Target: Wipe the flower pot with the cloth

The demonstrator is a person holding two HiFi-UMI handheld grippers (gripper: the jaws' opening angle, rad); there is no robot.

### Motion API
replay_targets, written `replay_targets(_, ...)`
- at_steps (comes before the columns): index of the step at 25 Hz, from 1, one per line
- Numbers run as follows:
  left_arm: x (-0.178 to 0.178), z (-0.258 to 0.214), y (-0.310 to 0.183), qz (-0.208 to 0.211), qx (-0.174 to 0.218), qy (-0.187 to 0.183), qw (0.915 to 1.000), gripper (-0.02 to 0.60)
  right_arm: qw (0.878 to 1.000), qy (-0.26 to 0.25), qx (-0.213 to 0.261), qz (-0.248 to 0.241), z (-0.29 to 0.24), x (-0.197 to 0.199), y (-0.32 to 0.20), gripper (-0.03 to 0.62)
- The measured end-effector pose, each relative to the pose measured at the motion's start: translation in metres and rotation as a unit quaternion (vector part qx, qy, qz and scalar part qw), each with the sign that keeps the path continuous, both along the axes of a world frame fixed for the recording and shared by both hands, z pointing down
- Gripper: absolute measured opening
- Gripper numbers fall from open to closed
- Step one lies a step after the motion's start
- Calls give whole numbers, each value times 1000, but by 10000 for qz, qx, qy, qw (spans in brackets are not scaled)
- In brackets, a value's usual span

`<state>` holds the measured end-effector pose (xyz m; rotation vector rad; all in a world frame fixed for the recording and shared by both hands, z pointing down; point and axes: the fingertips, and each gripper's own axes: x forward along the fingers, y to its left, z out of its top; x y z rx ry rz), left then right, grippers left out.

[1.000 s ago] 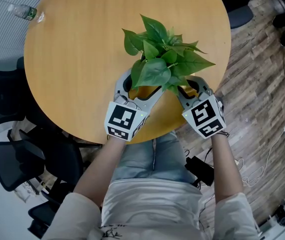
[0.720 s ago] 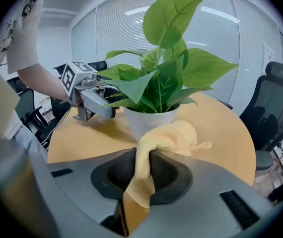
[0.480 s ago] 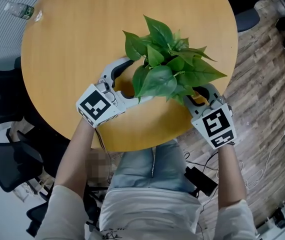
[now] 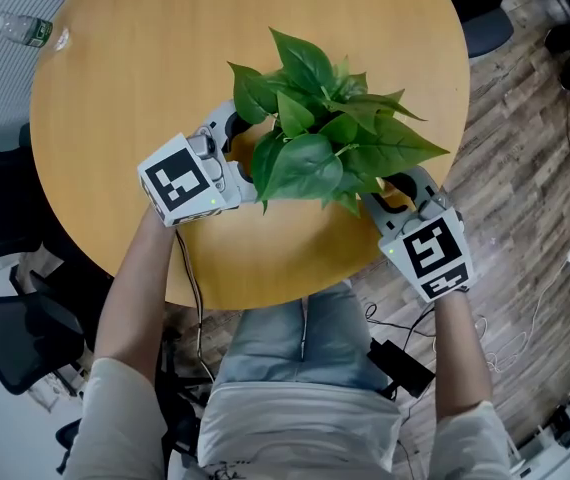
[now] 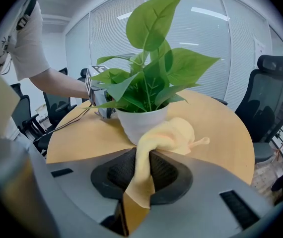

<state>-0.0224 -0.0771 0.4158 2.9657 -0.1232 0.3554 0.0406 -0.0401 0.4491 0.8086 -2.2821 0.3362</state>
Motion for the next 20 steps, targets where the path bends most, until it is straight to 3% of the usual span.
replay_targets(2, 2, 2, -1, -36, -27, 47, 10000, 442, 9999, 61, 33, 112, -2, 8, -7, 66)
replay_targets(8, 1, 2, 0, -208, -78, 119, 9997, 433, 9985, 362, 237, 327, -10, 33, -48, 66)
replay_targets(15, 2, 3, -1, -324, -72, 62, 9994, 433, 9964, 554, 398, -495, -9, 2, -59, 66)
replay_targets(20, 2, 5, -1, -429, -28, -35, 9991, 431, 9941, 685, 533, -659, -9, -4, -55, 66)
